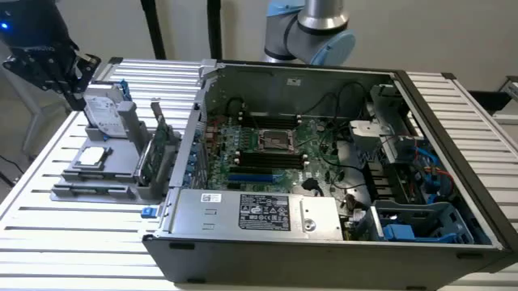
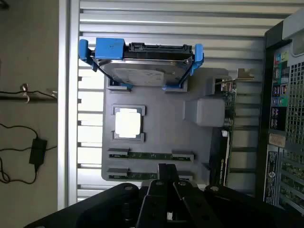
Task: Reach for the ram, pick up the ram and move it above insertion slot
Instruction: 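Reach for the ram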
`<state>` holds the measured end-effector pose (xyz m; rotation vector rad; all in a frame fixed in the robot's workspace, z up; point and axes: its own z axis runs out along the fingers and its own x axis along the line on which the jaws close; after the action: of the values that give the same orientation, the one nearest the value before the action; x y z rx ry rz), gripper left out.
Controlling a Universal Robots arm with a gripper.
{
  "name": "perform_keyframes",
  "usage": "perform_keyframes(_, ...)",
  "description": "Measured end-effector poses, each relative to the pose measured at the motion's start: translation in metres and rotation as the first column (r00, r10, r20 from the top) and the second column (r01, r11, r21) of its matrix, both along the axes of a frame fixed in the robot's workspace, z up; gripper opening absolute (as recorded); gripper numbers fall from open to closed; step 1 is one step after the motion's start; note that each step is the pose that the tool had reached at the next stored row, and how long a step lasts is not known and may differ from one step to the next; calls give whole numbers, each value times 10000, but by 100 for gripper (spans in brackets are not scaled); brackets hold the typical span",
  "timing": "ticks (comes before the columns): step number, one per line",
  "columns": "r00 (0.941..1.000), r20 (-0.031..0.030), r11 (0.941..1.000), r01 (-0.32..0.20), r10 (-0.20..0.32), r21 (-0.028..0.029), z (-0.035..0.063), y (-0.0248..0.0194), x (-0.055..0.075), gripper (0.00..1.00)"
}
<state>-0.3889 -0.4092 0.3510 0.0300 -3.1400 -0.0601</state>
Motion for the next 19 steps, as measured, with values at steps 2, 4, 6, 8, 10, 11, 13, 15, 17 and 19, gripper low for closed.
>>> perform_keyframes(2, 10000, 0, 10000, 0, 0, 0, 1, 0, 0, 11)
perform_keyframes(4, 10000, 0, 10000, 0, 0, 0, 2, 0, 0, 11)
perform_keyframes(6, 10000, 0, 10000, 0, 0, 0, 3, 0, 0, 11)
perform_keyframes(8, 10000, 0, 10000, 0, 0, 0, 3, 0, 0, 11)
perform_keyframes(10, 10000, 0, 10000, 0, 0, 0, 3, 0, 0, 11)
perform_keyframes(11, 10000, 0, 10000, 0, 0, 0, 4, 0, 0, 11)
perform_keyframes(13, 10000, -1, 10000, 0, 0, -1, 4, 0, 0, 11)
perform_keyframes(15, 10000, -5, 10000, 1, -1, -4, 7, -19, -1, 11)
perform_keyframes(17, 10000, -1, 10000, 1, -1, -1, 3, -87, -3, 11)
perform_keyframes(19, 10000, -1, 10000, -1, 1, -1, 2, -176, -5, 11)
